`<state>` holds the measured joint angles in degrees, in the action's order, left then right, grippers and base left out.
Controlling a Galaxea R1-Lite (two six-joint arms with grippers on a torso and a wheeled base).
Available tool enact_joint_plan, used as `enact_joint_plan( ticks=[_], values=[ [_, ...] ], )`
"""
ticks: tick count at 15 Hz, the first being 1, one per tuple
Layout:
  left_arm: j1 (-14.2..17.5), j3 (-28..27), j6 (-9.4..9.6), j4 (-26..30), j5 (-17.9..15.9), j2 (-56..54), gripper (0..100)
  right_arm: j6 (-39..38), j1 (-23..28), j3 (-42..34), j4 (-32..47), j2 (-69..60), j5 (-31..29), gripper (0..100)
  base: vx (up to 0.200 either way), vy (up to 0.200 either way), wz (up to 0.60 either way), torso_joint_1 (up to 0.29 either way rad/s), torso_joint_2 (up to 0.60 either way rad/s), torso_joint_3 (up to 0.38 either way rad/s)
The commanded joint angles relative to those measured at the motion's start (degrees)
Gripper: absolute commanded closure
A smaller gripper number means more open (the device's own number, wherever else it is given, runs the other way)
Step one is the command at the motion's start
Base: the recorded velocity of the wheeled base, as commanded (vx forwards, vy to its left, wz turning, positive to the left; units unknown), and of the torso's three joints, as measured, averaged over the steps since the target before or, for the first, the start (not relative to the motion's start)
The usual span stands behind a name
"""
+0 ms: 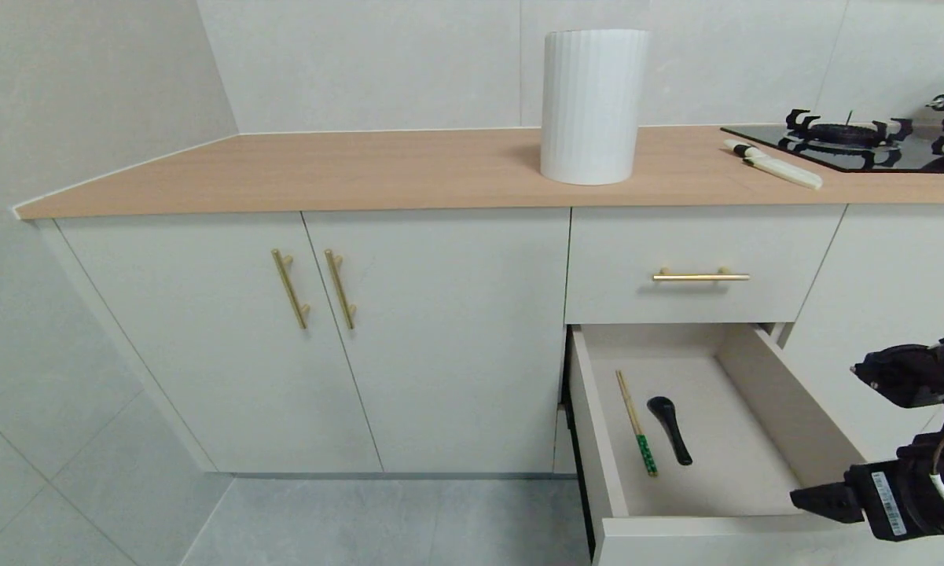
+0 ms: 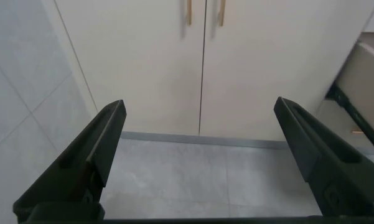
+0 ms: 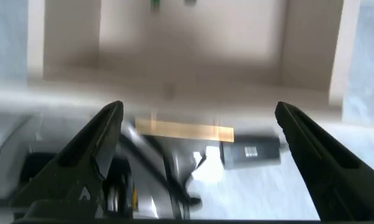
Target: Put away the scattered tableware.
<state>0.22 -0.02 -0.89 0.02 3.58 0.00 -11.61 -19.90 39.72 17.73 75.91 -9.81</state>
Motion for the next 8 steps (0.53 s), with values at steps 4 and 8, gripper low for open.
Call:
enact_joint_plan(
  ticks=[4, 8],
  values=[
    [0.0, 0.0, 0.01, 0.0, 0.0, 0.0, 0, 0.1, -4.3, 2.0, 8.5, 0.1, 5.8, 0, 0.000, 0.000, 0.00, 0.000, 0.00, 0.000],
    [0.0, 0.0, 0.01, 0.0, 0.0, 0.0, 0, -1.1, -5.8, 3.1, 12.1, 6.4, 5.9, 0, 0.000, 0.000, 0.00, 0.000, 0.00, 0.000]
  ],
)
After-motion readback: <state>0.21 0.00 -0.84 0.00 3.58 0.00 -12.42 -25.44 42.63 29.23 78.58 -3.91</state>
